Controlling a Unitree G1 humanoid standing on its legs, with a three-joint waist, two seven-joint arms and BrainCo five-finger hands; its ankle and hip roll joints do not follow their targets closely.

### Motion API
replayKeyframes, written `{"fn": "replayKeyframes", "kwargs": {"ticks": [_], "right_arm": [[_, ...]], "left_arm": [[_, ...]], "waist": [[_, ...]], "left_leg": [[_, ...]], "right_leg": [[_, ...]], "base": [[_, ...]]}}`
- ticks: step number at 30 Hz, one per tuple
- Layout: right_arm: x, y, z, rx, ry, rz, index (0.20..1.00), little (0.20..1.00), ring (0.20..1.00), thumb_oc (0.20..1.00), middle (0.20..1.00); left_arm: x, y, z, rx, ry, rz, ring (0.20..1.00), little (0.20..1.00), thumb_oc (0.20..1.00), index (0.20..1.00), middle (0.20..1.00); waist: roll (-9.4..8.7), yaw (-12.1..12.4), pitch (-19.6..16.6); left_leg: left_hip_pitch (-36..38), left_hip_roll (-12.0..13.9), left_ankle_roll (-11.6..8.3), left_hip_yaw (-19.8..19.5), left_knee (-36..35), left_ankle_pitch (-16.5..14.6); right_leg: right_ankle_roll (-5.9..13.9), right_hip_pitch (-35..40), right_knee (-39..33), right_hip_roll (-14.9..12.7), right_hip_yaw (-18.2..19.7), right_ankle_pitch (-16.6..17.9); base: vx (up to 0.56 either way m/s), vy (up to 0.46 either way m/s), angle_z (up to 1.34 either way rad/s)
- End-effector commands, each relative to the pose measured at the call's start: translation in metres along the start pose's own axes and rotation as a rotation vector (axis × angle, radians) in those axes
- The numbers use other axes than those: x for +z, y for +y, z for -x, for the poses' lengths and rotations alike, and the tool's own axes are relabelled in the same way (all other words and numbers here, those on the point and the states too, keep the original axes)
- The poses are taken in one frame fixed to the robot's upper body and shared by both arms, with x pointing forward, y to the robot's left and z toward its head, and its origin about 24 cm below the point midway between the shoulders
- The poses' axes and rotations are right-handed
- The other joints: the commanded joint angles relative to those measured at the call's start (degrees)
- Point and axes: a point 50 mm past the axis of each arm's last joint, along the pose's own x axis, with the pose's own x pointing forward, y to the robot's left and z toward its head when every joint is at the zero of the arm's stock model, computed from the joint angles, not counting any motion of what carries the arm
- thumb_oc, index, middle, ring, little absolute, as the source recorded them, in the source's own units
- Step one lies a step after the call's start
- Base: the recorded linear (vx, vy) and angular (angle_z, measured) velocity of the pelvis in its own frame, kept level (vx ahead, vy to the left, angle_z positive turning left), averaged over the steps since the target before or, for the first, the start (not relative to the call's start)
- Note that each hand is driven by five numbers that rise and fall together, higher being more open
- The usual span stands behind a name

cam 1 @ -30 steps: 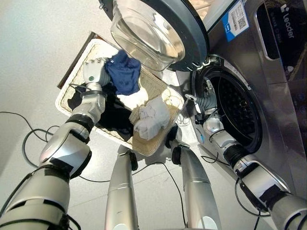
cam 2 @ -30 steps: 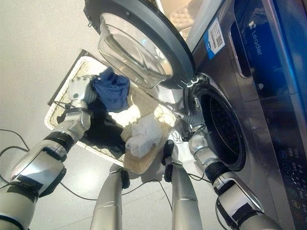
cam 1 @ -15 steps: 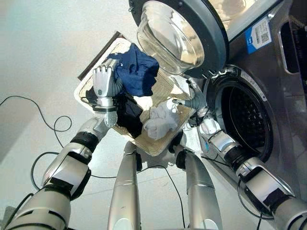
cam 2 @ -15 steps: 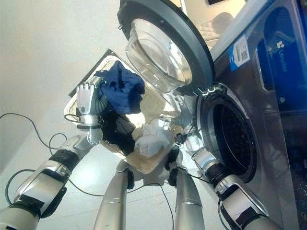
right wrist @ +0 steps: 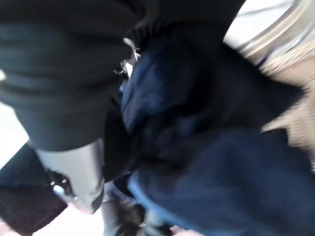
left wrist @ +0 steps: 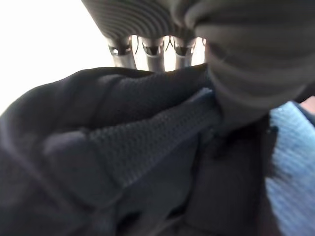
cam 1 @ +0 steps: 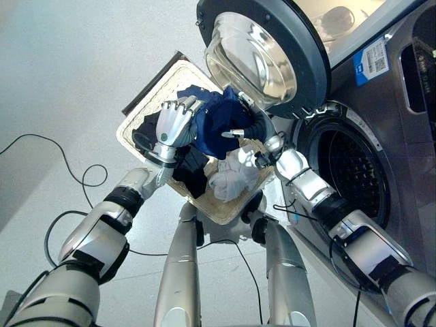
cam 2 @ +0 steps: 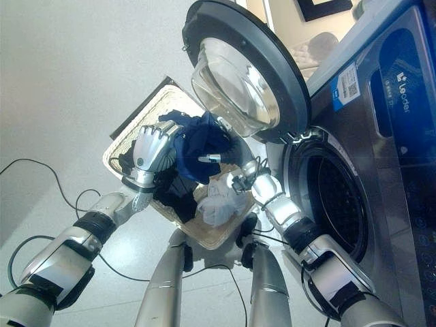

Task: Put the clothes into the washing machine.

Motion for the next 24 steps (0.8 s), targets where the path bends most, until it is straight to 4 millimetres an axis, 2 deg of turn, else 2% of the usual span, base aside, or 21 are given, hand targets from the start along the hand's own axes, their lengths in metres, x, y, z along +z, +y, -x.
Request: {"fn": "replayKeyframes", "kwargs": {"ticks": [1, 4, 11, 14, 19, 24], "right_arm": [[0.002, 0.004, -0.003, 0.044, 0.043, -0.105, 1.0, 1.0, 1.0, 1.0, 1.0], [-0.011, 0.009, -0.005, 0.091, 0.133, -0.224, 1.0, 1.0, 1.0, 1.0, 1.0], [-0.021, 0.021, -0.007, 0.186, 0.173, -0.419, 1.0, 1.0, 1.0, 1.0, 1.0], [-0.021, 0.026, -0.007, 0.218, 0.173, -0.448, 1.0, 1.0, 1.0, 1.0, 1.0], [-0.032, 0.03, -0.005, 0.244, 0.274, -0.357, 1.0, 1.0, 1.0, 1.0, 1.0], [-0.04, 0.019, -0.004, 0.18, 0.303, -0.381, 1.0, 1.0, 1.0, 1.0, 1.0]], "left_arm": [[0.014, 0.008, -0.026, 0.151, -0.086, 0.058, 0.2, 0.2, 0.2, 0.2, 0.2], [0.019, 0.008, -0.033, 0.156, -0.138, 0.056, 0.2, 0.2, 0.2, 0.2, 0.2], [0.026, 0.004, -0.039, 0.114, -0.214, 0.055, 0.2, 0.2, 0.2, 0.2, 0.2], [0.029, 0.003, -0.042, 0.098, -0.241, 0.052, 0.2, 0.2, 0.2, 0.2, 0.2], [0.031, 0.004, -0.046, 0.11, -0.265, 0.049, 0.2, 0.2, 0.2, 0.2, 0.2], [0.033, 0.01, -0.053, 0.178, -0.282, 0.067, 0.2, 0.2, 0.2, 0.2, 0.2]], "waist": [[2.37, -0.05, -1.41], [2.67, 0.09, -1.41], [3.07, 0.23, -1.41], [3.15, 0.12, -1.41], [3.06, -0.03, -1.41], [2.92, 0.1, -1.41]], "left_leg": [[0.01, -2.22, -2.4, 3.45, 3.86, -7.23], [0.07, -2.33, -2.37, 3.42, 4.02, -7.13], [-0.13, -2.64, -2.41, 3.37, 4.63, -6.87], [-0.28, -2.77, -2.37, 3.43, 4.73, -6.84], [-0.28, -2.66, -2.4, 3.62, 4.85, -6.64], [-0.27, -2.55, -2.38, 3.61, 5.13, -6.57]], "right_leg": [[7.05, 0.79, -3.65, -0.64, -1.65, 3.56], [6.89, 0.88, -3.69, -0.7, -1.67, 3.66], [6.66, 0.99, -3.48, -0.68, -1.64, 3.81], [6.63, 0.97, -3.65, -0.57, -1.53, 3.85], [6.61, 1.12, -3.95, -0.51, -1.37, 4.1], [6.45, 1.23, -3.8, -0.31, -1.27, 4.14]], "base": [[0.01, -0.004, 0.06], [0.0, -0.001, 0.01], [0.0, 0.0, 0.0], [0.01, 0.002, 0.02], [0.0, 0.002, 0.01], [0.0, 0.0, 0.0]]}}
